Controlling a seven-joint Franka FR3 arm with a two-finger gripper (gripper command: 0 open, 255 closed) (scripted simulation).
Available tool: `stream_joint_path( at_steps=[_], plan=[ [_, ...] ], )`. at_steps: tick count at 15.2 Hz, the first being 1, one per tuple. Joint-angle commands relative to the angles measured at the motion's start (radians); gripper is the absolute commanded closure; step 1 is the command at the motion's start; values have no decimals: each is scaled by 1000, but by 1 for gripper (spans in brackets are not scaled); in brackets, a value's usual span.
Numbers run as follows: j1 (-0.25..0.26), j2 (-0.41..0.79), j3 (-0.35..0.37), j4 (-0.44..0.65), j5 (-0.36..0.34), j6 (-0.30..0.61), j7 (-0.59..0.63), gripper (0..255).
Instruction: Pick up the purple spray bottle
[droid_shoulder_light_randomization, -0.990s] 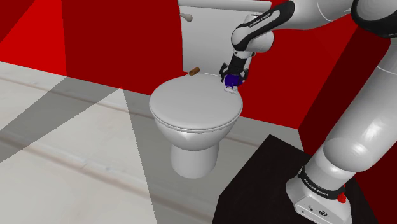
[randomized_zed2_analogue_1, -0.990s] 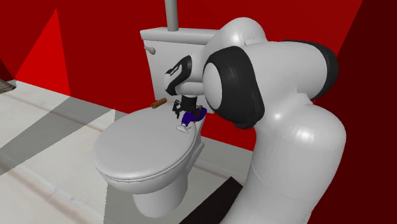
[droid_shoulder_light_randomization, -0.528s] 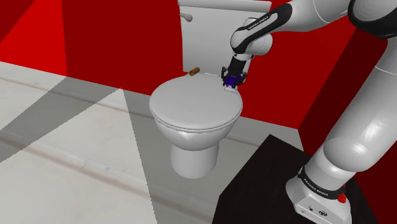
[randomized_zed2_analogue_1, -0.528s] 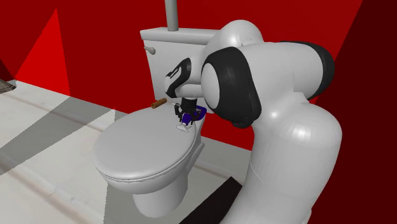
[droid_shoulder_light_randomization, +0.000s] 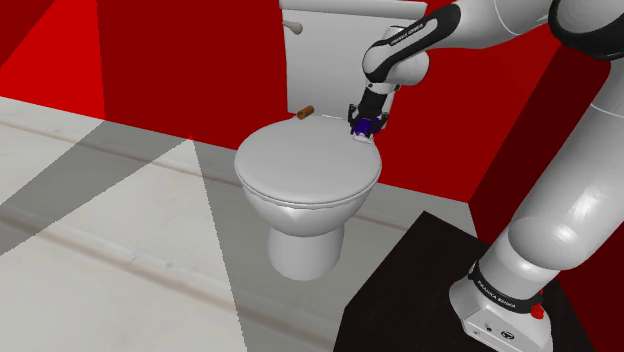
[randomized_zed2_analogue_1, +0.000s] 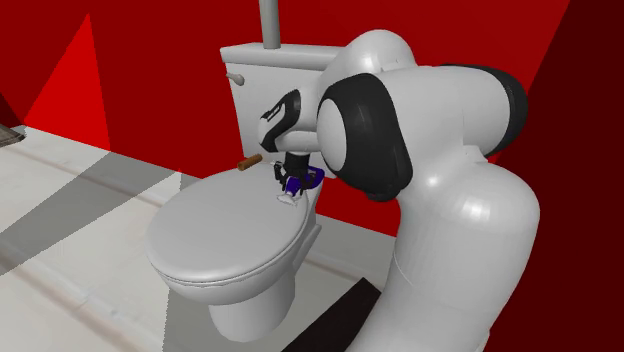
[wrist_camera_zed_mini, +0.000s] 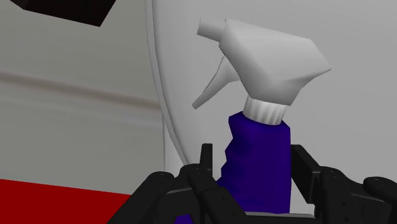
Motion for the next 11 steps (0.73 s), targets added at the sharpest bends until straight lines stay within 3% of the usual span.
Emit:
stream_joint_path(
  at_steps=[1, 11],
  plan=[
    [0, -11, 0, 11, -7, -23, 7, 255],
    [0, -65, -1, 87, -36, -150, 38, 255]
  ],
)
